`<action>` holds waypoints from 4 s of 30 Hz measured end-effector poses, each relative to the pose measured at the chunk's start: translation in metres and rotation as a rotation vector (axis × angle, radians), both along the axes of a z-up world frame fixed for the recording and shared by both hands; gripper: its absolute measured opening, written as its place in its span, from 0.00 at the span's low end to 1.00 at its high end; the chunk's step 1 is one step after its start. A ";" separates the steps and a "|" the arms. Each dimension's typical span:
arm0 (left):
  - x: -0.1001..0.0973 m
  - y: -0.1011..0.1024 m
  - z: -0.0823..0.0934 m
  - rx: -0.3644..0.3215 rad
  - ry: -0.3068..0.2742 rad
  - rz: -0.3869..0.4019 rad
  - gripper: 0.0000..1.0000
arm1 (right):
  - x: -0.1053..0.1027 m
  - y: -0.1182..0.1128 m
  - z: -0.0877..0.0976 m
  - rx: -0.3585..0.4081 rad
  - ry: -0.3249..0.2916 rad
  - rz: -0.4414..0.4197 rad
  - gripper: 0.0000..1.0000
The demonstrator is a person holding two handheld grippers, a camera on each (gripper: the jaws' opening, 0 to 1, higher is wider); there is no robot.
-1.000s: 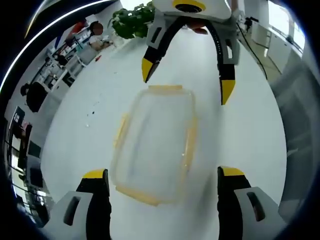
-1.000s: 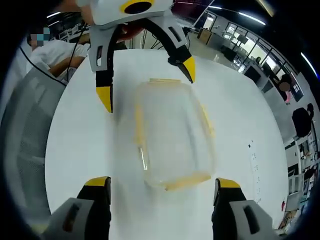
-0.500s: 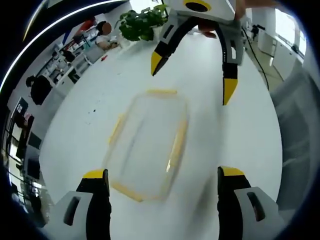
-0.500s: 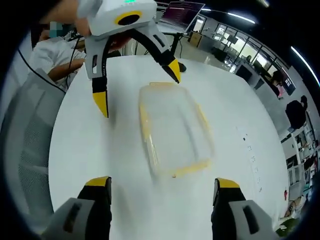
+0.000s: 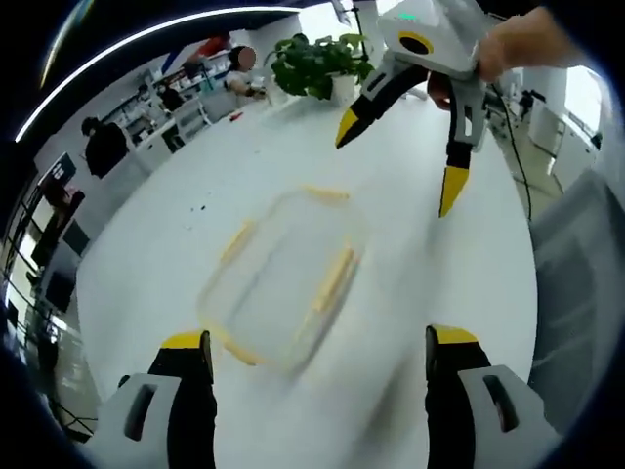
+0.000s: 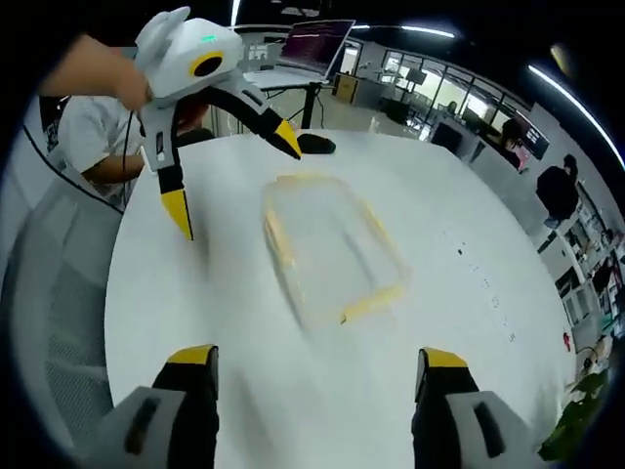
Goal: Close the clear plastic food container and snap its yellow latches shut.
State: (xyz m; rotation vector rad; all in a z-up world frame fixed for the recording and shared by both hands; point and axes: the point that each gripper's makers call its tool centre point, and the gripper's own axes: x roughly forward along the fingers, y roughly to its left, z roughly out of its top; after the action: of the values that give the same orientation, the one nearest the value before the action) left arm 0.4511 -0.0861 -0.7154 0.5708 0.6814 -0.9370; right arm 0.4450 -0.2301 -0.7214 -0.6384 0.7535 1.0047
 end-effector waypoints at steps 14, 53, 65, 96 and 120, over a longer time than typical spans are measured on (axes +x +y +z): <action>-0.035 0.013 -0.002 -0.065 0.024 0.086 0.88 | -0.035 -0.013 0.011 0.132 -0.016 -0.064 0.80; -0.129 0.098 -0.022 -0.163 0.028 0.352 0.89 | -0.132 -0.053 0.006 0.320 -0.089 -0.246 0.79; -0.144 0.103 -0.019 -0.221 -0.005 0.405 0.88 | -0.157 -0.043 0.009 0.356 -0.144 -0.293 0.80; -0.152 0.097 -0.018 -0.295 -0.011 0.411 0.88 | -0.169 -0.034 0.005 0.443 -0.170 -0.395 0.88; -0.152 0.098 -0.019 -0.290 -0.016 0.415 0.85 | -0.173 -0.033 -0.001 0.410 -0.147 -0.377 0.84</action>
State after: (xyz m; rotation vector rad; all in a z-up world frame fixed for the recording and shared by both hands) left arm 0.2994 0.0124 -0.7339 0.1683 0.6059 -0.6248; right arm 0.2715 -0.2627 -0.7221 -0.1991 0.4926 0.7237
